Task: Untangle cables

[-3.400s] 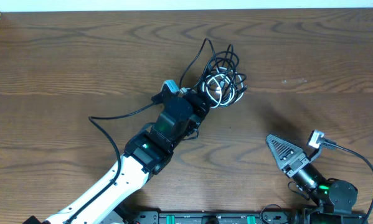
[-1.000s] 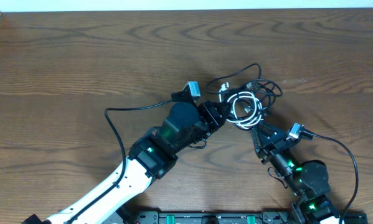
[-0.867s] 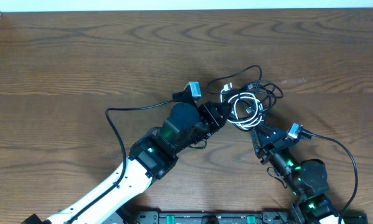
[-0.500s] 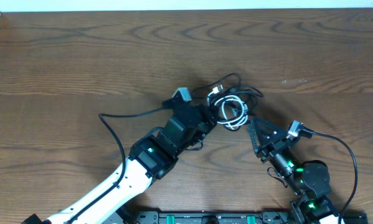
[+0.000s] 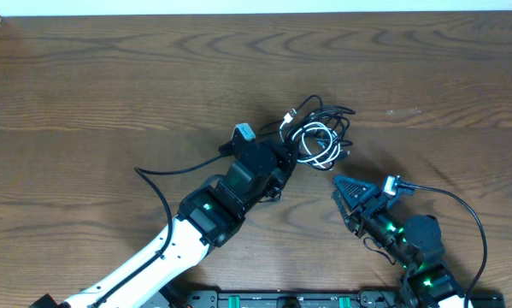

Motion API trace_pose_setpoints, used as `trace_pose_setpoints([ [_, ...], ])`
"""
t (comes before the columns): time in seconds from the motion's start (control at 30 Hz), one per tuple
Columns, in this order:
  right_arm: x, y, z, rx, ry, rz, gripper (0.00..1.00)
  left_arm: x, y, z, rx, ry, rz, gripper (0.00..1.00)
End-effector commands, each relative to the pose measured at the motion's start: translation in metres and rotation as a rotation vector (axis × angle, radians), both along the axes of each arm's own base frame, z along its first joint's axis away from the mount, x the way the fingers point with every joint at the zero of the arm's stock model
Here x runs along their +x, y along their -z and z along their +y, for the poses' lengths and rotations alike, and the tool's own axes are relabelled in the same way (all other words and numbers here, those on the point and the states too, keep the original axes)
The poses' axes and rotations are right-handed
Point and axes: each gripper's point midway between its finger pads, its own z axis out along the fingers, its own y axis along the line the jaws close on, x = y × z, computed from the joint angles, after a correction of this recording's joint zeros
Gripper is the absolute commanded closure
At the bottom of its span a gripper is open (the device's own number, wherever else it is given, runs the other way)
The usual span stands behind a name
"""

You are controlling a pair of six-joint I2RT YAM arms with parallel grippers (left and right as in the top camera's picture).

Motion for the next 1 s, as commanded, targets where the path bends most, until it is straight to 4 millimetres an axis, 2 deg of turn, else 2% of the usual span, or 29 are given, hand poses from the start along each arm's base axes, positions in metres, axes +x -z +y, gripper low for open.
trace_pose_setpoints([
  [0.0, 0.005, 0.002, -0.006, 0.044, 0.065, 0.048, 0.39, -0.005, -0.006, -0.007, -0.029, 0.031, 0.004, 0.92],
  [0.47, 0.01, 0.001, -0.013, 0.059, 0.116, 0.055, 0.42, -0.012, -0.005, -0.014, -0.026, 0.095, 0.003, 0.92],
  [0.8, 0.012, -0.013, -0.011, 0.092, 0.11, 0.009, 0.48, -0.025, -0.005, -0.027, -0.02, 0.143, -0.003, 0.92],
  [0.97, 0.011, -0.016, -0.009, 0.1, 0.094, -0.002, 0.6, -0.029, -0.004, -0.031, -0.015, 0.153, -0.002, 0.92],
])
